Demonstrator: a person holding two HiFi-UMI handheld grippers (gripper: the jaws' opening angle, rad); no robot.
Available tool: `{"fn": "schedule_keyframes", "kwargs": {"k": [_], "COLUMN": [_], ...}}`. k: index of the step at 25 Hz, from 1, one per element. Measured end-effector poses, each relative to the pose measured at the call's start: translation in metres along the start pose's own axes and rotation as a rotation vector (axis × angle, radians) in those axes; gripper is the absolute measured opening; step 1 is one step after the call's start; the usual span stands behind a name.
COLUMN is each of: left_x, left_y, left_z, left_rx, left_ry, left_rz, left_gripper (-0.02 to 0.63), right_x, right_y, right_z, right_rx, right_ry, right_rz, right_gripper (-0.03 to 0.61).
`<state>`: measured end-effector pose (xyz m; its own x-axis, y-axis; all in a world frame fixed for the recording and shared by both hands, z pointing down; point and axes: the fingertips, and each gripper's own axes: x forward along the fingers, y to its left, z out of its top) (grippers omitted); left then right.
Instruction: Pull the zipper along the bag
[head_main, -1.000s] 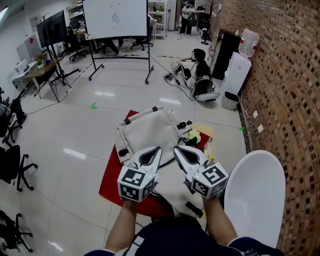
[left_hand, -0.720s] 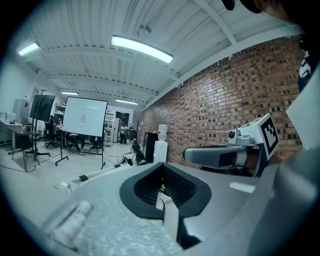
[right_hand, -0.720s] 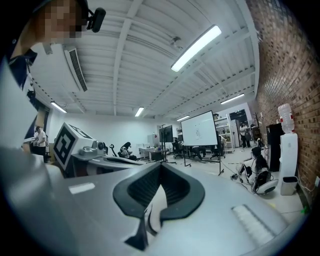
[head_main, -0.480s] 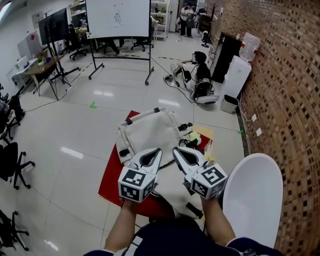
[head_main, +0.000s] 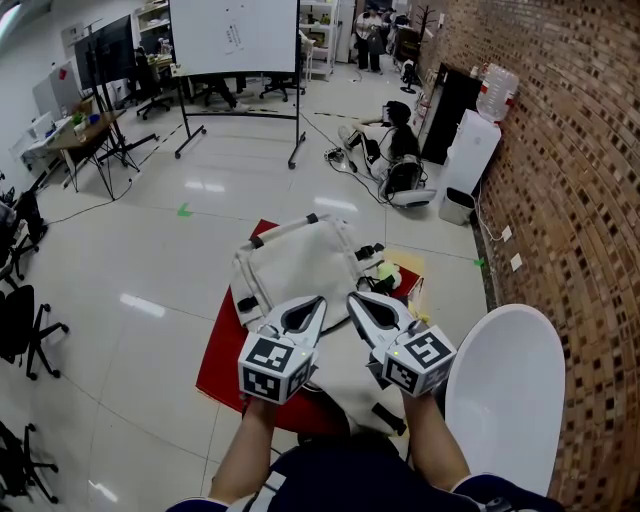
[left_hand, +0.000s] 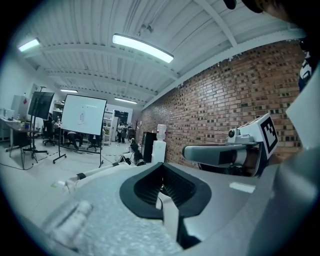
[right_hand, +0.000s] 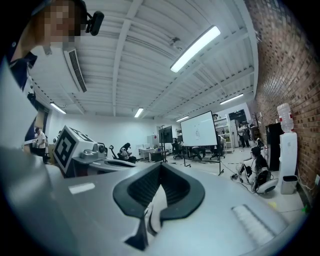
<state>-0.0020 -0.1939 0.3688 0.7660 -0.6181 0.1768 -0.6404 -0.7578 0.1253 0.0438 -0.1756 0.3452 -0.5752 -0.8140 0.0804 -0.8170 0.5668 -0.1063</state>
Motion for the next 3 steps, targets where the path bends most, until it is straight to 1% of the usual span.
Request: {"fn": "schedule_keyframes", "kwargs": {"k": [3], "left_x": [0.0001], "left_y": [-0.0021], "left_z": [0.0017], "left_rx": [-0.005], "left_ry": [-0.005], "left_rz": [-0.002], "left_gripper": [0.002], "right_x": [-0.0008], "right_y": [-0.0006], "right_z": [-0.0003], "right_rx": [-0.001], "right_ry": [0.0], "right_rz": [0.0], "right_gripper": [0.003]}}
